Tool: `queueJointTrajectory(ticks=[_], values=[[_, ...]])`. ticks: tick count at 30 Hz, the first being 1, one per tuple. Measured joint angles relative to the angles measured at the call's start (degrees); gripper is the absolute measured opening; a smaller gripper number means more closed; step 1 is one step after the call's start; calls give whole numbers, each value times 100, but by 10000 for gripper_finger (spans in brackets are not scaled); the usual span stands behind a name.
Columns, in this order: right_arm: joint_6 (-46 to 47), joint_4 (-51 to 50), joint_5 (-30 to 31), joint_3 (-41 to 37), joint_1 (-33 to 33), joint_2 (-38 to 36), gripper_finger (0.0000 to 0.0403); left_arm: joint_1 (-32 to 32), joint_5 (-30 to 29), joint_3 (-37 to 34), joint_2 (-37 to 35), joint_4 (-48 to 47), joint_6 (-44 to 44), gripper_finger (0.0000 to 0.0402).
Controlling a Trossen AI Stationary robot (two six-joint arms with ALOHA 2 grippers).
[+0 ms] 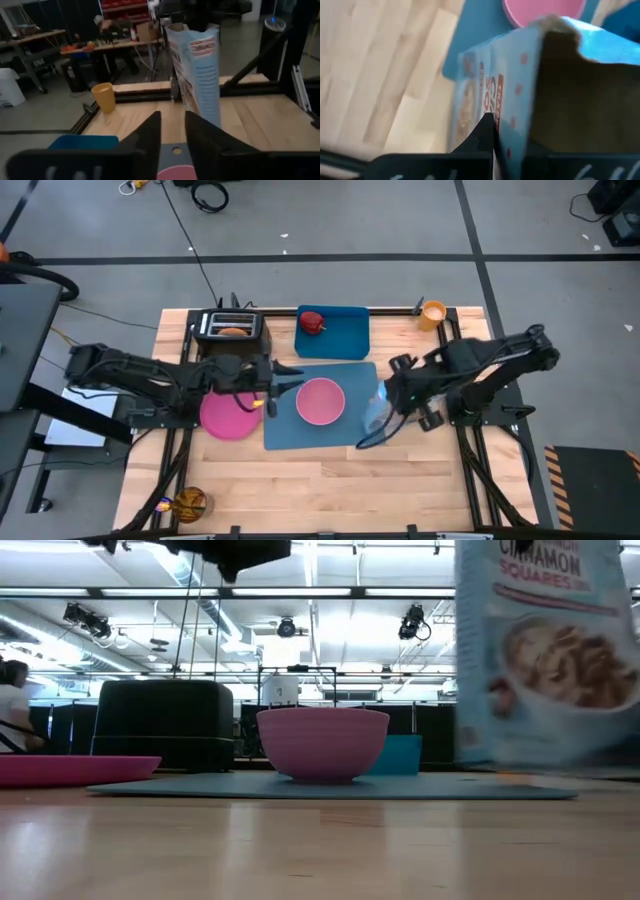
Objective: Arrange a breakfast setting
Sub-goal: Pour the cereal from the cereal box into the pink bowl
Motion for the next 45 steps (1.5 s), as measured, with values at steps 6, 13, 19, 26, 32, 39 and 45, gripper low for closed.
queueJointTrajectory(ticks=[6,13,19,26,32,39,45], values=[[72,615,32,2,184,317,6,-233,-1,370,440,-175,-241,182],[88,1068,452,7,210,552,27,-747,-286,367,1146,403,-118,194],[-78,1568,442,7,145,503,81,-794,-768,364,1785,1403,179,203],[-177,1708,441,7,143,39,147,-593,-768,362,2399,2373,122,256],[-174,1797,442,7,154,-550,198,-598,-751,364,2929,3078,147,283],[49,1914,676,-7,154,-1287,217,-725,-766,633,3335,3195,141,283],[253,1982,754,-263,154,-1813,211,-711,-1065,1141,3581,2401,28,283]])
